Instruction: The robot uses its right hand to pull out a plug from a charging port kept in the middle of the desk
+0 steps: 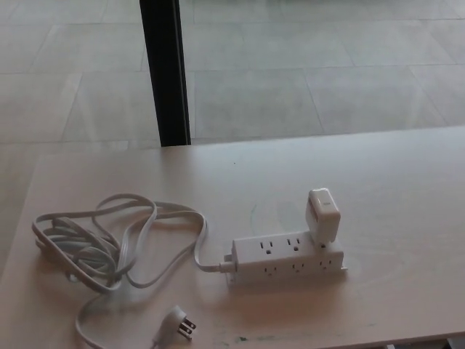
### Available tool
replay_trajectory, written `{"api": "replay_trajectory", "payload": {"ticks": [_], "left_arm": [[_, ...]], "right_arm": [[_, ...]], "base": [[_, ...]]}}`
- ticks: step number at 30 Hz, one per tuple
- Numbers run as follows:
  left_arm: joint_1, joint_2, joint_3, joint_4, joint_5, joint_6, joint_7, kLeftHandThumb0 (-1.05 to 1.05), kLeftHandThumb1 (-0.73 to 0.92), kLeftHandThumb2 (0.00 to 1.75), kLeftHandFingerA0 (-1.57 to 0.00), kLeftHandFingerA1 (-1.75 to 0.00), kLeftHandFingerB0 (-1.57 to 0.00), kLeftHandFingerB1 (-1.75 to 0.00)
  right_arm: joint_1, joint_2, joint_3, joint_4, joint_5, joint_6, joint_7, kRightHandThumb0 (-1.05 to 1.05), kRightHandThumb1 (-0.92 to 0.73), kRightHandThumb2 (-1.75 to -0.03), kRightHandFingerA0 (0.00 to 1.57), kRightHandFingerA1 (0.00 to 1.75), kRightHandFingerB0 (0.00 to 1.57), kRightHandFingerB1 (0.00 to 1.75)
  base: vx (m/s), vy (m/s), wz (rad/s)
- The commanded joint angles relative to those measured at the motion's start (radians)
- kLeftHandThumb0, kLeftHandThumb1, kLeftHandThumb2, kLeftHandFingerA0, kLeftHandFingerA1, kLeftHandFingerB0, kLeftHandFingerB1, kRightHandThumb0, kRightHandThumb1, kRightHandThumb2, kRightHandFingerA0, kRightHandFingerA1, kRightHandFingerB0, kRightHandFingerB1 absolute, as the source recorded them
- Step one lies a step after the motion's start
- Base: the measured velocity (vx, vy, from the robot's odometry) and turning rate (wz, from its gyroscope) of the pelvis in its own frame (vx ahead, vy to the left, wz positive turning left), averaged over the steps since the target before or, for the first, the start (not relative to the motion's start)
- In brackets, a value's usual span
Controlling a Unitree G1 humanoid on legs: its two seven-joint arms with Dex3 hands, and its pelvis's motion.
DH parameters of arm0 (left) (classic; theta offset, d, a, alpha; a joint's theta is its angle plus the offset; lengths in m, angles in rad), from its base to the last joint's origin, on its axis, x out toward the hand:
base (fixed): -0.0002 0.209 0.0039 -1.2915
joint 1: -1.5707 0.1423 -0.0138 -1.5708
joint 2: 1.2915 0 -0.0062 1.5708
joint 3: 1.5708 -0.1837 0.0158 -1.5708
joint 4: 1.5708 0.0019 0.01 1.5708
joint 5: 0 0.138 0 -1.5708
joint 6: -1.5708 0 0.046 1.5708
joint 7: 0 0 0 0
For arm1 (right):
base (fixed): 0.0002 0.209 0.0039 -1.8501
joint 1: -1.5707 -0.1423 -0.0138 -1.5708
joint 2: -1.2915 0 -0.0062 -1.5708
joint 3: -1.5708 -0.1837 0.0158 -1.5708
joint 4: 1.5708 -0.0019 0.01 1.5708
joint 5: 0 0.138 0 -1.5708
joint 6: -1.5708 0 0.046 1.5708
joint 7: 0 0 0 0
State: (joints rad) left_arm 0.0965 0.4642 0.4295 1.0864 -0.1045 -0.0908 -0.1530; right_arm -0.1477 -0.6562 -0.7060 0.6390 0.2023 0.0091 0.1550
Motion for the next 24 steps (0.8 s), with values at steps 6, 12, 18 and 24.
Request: {"api": "replay_trajectory", "payload": {"ticks": [6, 12, 18, 24], "left_arm": [[0.002, 0.022, 0.005, 0.02, -0.021, -0.025, -0.013, -0.55, 0.57, 0.58, -0.75, -0.69, -0.47, -0.37], [0.007, 0.019, 0.005, 0.014, -0.02, -0.026, -0.008, -0.55, 0.57, 0.58, -0.71, -0.63, -0.46, -0.38], [0.009, 0.021, 0.007, 0.015, -0.024, -0.028, -0.019, -0.58, 0.44, 0.83, -0.72, -0.76, -0.4, -0.51], [0.008, 0.026, 0.008, 0.011, -0.023, -0.025, -0.015, -0.54, 0.57, 0.57, -0.72, -0.64, -0.47, -0.38]], "right_arm": [[-0.365, -0.093, 0.296, -0.544, 0.046, 0.369, 0.095, -0.73, -0.52, -0.57, 0.95, 0.74, 0.35, 0.33], [-0.515, -0.021, 0.498, -0.568, -0.033, 0.45, 0.124, -0.71, -0.52, -0.57, 0.98, 0.74, 0.33, 0.31], [-0.607, 0.009, 0.7, -0.53, -0.124, 0.475, 0.172, -0.74, -0.52, -0.57, 1.05, 0.79, 0.31, 0.31], [-0.663, 0.028, 0.874, -0.521, -0.185, 0.53, 0.214, -0.85, -0.46, -0.83, 1.02, 0.94, 0.24, 0.39]], "base": [[0.0, 0.0, 0.0], [0.0, 0.0, 0.0], [0.0, 0.0, 0.0], [0.0, 0.0, 0.0]]}}
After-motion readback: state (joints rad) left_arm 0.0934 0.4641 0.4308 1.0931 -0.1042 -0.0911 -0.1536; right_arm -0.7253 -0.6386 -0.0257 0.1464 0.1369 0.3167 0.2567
